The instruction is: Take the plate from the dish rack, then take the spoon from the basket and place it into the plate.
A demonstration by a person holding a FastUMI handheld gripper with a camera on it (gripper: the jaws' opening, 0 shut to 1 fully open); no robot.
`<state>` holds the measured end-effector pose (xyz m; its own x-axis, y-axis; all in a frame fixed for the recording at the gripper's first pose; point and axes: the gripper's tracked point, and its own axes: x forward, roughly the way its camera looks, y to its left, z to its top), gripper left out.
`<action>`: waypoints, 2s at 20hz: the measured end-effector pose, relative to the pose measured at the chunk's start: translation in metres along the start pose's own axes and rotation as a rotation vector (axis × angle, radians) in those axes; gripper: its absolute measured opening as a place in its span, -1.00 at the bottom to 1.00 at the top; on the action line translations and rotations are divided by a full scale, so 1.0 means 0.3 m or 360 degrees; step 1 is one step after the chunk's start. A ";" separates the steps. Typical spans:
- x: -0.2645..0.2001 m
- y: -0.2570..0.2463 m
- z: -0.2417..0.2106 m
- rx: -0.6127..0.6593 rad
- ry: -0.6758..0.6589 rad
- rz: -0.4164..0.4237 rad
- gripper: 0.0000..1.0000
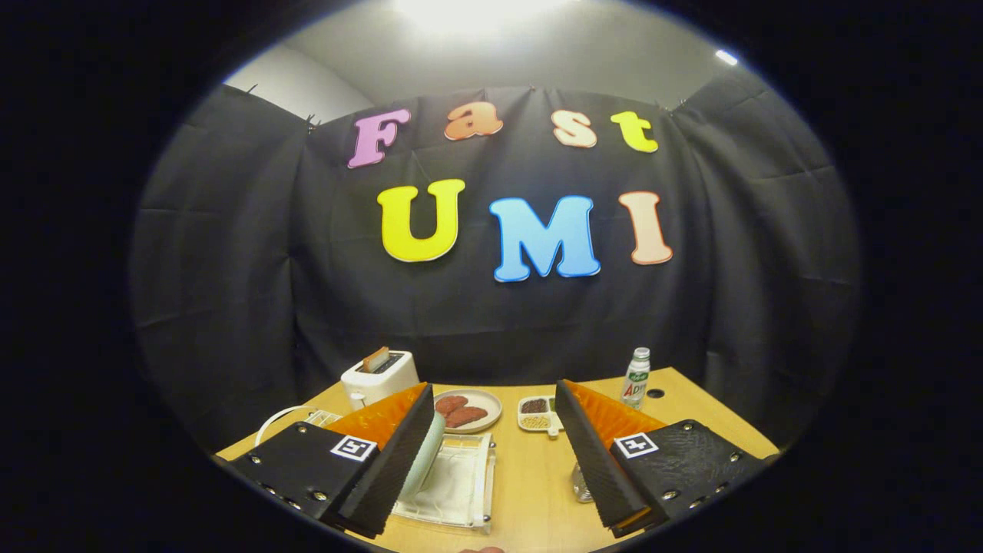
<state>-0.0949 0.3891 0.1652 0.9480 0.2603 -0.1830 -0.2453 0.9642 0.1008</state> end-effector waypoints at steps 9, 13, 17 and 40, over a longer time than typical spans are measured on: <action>0.283 0.177 -0.302 0.0171 0.0601 0.0110 0.95; 0.355 0.200 -0.406 0.0226 0.0815 0.0114 0.90; 0.382 0.227 -0.463 0.0240 0.0933 0.0158 0.61; 0.388 0.282 -0.375 -0.0700 0.1050 -0.0472 -0.34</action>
<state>-0.0280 0.5068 0.0425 0.7067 -0.1621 -0.6887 -0.1909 0.8936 -0.4063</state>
